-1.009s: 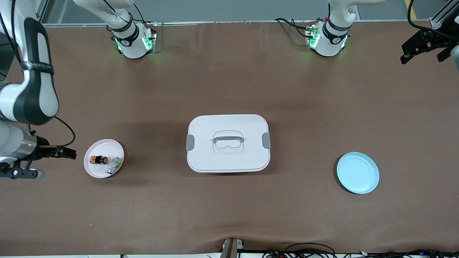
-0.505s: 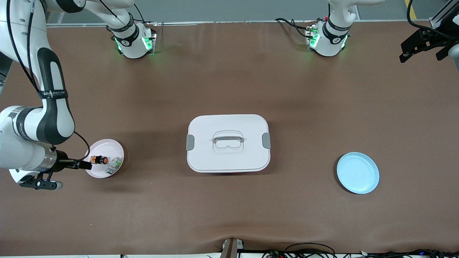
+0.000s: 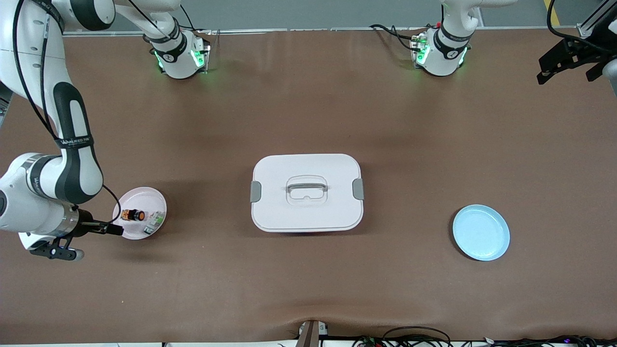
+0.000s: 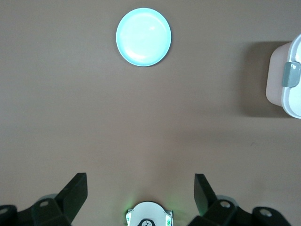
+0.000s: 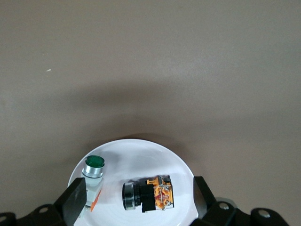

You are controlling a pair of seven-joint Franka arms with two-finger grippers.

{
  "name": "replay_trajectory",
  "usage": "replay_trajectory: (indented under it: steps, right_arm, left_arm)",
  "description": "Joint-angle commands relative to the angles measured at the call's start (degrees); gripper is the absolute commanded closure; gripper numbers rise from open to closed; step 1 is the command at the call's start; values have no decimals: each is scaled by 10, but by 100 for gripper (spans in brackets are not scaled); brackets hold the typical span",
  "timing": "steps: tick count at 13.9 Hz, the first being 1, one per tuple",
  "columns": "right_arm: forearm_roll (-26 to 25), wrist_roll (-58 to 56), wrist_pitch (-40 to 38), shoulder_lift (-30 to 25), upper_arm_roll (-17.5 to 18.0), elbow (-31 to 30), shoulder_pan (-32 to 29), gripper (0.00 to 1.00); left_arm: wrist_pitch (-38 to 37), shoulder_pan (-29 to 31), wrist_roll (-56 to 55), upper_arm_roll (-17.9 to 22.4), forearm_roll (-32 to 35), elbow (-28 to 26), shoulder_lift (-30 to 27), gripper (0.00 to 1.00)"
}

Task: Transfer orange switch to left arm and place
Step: 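Move the right gripper down over the orange switch on the white plate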

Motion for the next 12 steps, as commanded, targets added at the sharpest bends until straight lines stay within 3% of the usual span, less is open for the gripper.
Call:
replay_trajectory:
  steps: [1, 12]
  right_arm:
    - [8, -6, 20, -1, 4, -32, 0, 0]
    - [4, -73, 31, -2, 3, -90, 0, 0]
  left_arm:
    - [-5, 11, 18, 0, 1, 6, 1, 0]
    - [23, 11, 17, -1, 1, 5, 11, 0]
